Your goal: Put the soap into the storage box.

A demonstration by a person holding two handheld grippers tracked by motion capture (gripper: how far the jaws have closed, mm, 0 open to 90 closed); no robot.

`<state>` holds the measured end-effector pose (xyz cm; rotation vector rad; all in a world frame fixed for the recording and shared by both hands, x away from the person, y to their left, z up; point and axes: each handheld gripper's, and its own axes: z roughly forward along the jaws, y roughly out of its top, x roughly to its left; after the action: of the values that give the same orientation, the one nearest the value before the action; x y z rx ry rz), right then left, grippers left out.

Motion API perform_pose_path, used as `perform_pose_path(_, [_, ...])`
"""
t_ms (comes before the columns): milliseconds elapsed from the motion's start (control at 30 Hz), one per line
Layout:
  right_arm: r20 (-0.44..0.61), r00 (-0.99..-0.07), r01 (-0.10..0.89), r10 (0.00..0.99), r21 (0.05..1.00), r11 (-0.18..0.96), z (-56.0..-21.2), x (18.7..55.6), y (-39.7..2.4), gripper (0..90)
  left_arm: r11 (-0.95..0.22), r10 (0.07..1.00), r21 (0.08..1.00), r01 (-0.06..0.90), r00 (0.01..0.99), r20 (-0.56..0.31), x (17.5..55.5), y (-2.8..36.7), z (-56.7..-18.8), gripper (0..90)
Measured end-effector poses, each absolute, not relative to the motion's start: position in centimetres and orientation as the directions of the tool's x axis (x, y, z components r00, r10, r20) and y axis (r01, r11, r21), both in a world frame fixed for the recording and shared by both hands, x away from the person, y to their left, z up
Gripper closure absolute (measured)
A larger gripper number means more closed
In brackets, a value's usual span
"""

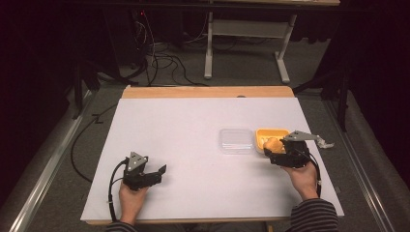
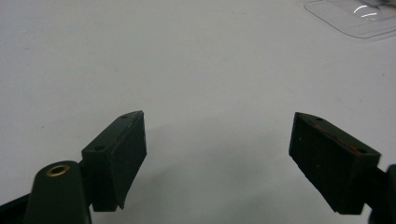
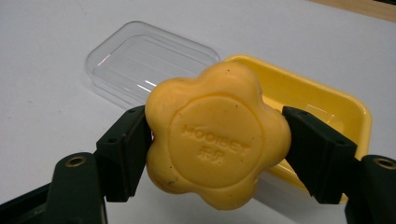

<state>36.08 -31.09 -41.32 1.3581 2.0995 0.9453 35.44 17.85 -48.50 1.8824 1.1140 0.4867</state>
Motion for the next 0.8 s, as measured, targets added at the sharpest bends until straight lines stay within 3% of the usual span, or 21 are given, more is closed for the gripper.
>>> perform_pose_path(800, [0.039, -0.285, 0.64, 0.958, 0.751, 0.16, -41.4, 38.6, -33.0, 27.5, -0.222, 0.848, 0.836, 0.502, 0.523, -0.089, 35.4, 17.9, -48.5, 18.9])
